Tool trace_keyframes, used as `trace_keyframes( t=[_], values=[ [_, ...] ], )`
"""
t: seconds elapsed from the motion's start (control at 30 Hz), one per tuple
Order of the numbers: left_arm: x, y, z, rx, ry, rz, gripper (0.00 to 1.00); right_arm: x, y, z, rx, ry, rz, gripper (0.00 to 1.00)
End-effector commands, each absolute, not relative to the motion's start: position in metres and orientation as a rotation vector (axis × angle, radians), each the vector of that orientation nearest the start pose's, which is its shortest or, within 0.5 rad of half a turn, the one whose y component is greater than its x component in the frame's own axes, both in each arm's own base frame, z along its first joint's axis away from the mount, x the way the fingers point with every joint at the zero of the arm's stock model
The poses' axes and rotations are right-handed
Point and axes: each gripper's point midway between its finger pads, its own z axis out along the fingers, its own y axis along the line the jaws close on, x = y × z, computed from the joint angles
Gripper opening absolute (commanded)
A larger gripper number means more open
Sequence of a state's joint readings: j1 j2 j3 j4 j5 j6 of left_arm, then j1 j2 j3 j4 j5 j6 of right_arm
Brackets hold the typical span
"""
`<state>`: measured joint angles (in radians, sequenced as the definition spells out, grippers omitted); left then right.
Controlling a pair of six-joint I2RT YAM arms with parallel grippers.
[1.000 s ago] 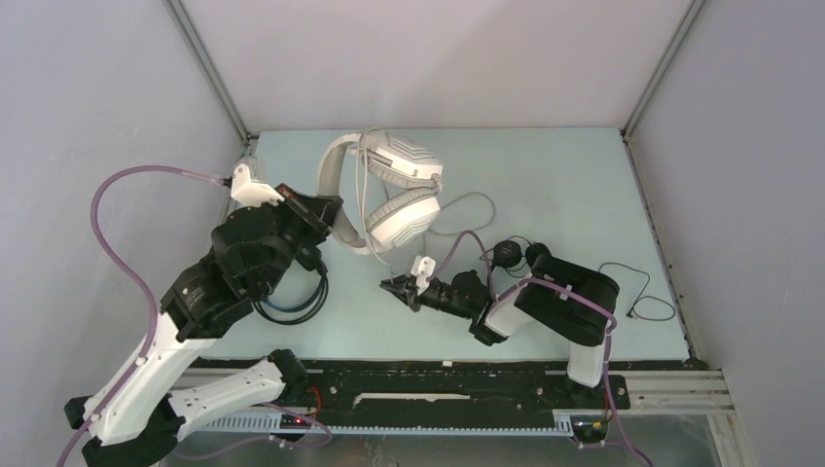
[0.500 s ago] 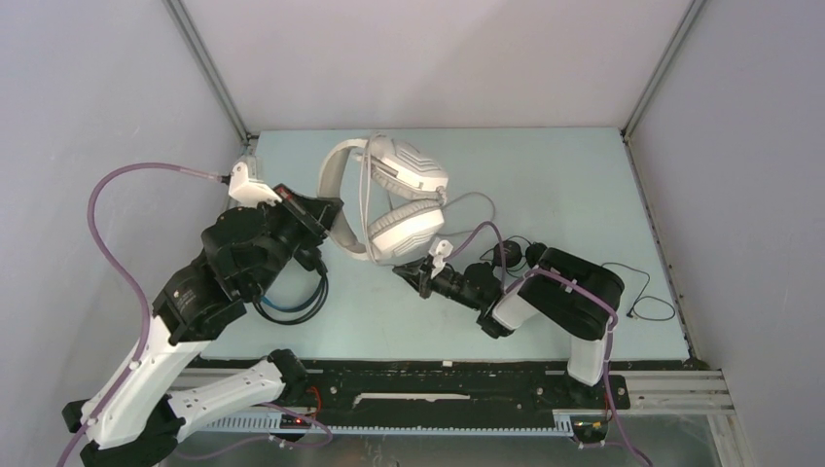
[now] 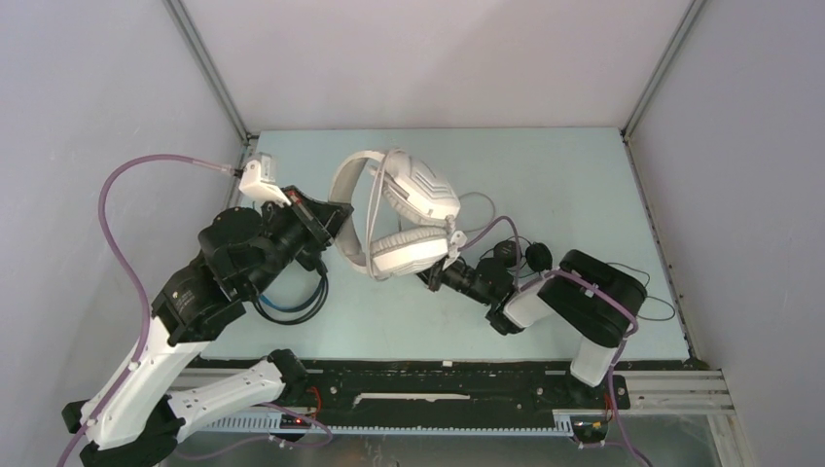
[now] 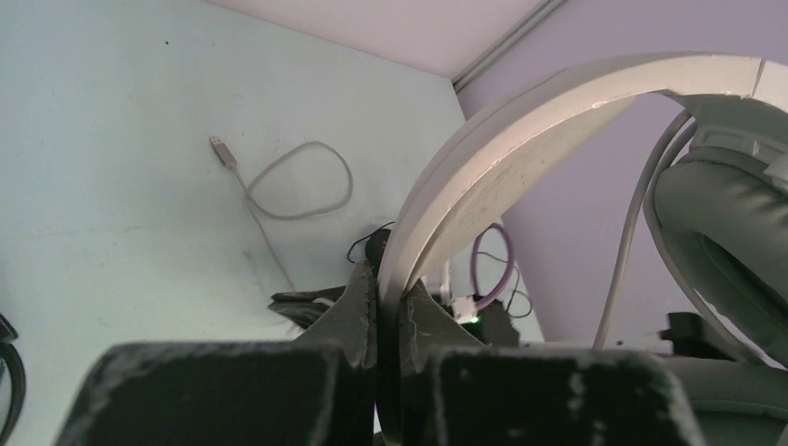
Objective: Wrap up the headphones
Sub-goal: Wrap the headphones cable around the headphones.
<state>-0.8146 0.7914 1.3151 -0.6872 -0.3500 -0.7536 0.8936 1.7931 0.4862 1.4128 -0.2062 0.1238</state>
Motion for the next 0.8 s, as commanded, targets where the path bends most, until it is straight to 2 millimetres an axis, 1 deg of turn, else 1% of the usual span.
trace_keyframes(
  t=[0.0,0.13,0.2,0.27,0.33,0.37,0.4,0.47,0.6,0.67,0.77],
  values=[
    [0.188,-0.165,0.464,-0.049,1.603,-0.916,0.00,0.256,0.357,0.156,-0.682,1.379,0.985,0.00],
    [0.189,-0.170,0.439,0.127,1.647,-0.801,0.00,0.255,0.345,0.168,-0.696,1.416,1.005,0.00],
    [0.191,-0.170,0.426,0.180,1.682,-0.744,0.00,0.252,0.340,0.176,-0.694,1.435,1.040,0.00],
    [0.191,-0.175,0.413,0.276,1.710,-0.702,0.00,0.248,0.336,0.181,-0.708,1.463,1.076,0.00],
    [0.185,-0.186,0.401,0.412,1.724,-0.705,0.00,0.243,0.332,0.191,-0.733,1.482,1.101,0.00],
    [0.183,-0.189,0.396,0.467,1.721,-0.701,0.00,0.242,0.330,0.190,-0.741,1.510,1.106,0.00],
    [0.178,-0.194,0.391,0.532,1.717,-0.715,0.00,0.240,0.328,0.198,-0.743,1.514,1.116,0.00],
    [0.174,-0.199,0.383,0.622,1.709,-0.707,0.00,0.236,0.322,0.204,-0.751,1.543,1.135,0.00],
    [0.171,-0.196,0.367,0.757,1.710,-0.638,0.00,0.228,0.309,0.214,-0.748,1.627,1.163,0.00],
    [0.173,-0.192,0.359,0.817,1.702,-0.574,0.00,0.223,0.302,0.214,-0.747,1.704,1.166,0.00],
    [0.178,-0.185,0.347,0.889,1.673,-0.478,0.00,0.214,0.298,0.224,-0.763,1.761,1.190,0.00]
  ],
)
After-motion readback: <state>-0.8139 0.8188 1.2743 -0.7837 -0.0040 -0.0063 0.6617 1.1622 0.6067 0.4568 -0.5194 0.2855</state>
